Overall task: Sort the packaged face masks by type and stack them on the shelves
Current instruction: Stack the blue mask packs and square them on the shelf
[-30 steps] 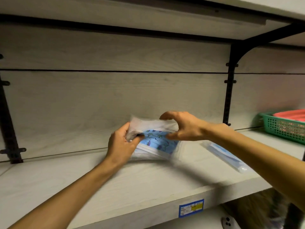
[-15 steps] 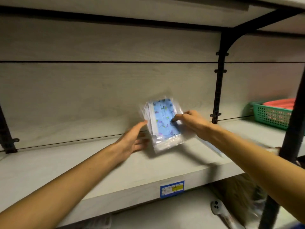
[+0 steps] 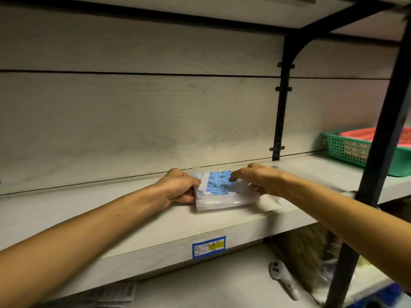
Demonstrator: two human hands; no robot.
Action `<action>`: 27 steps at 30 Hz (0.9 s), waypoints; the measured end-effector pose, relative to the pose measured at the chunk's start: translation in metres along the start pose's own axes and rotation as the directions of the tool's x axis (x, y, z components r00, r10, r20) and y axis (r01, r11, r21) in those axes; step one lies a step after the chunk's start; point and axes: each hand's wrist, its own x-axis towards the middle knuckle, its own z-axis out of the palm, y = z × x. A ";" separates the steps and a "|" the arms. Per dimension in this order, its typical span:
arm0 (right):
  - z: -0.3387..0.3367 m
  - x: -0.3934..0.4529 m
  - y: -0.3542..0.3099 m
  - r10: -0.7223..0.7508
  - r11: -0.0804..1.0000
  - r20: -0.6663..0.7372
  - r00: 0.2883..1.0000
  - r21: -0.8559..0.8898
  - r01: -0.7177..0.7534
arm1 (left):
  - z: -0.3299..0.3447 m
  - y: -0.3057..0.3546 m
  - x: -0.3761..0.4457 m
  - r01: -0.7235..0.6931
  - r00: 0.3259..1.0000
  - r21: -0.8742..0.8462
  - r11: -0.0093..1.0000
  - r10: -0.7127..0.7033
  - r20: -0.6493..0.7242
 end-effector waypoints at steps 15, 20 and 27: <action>0.006 -0.005 0.025 -0.108 0.976 -0.025 0.994 -0.191 0.101 | 0.008 -0.010 -0.024 -0.061 0.998 0.423 0.904 0.042 0.054; 0.002 -0.006 0.034 -0.168 0.944 0.007 0.986 -0.286 0.163 | 0.003 -0.020 -0.022 -0.093 0.996 0.539 0.837 0.069 0.064; 0.002 0.014 0.022 -0.159 0.963 -0.037 0.987 -0.226 0.147 | -0.003 -0.027 -0.016 -0.136 0.986 0.525 0.840 0.168 -0.013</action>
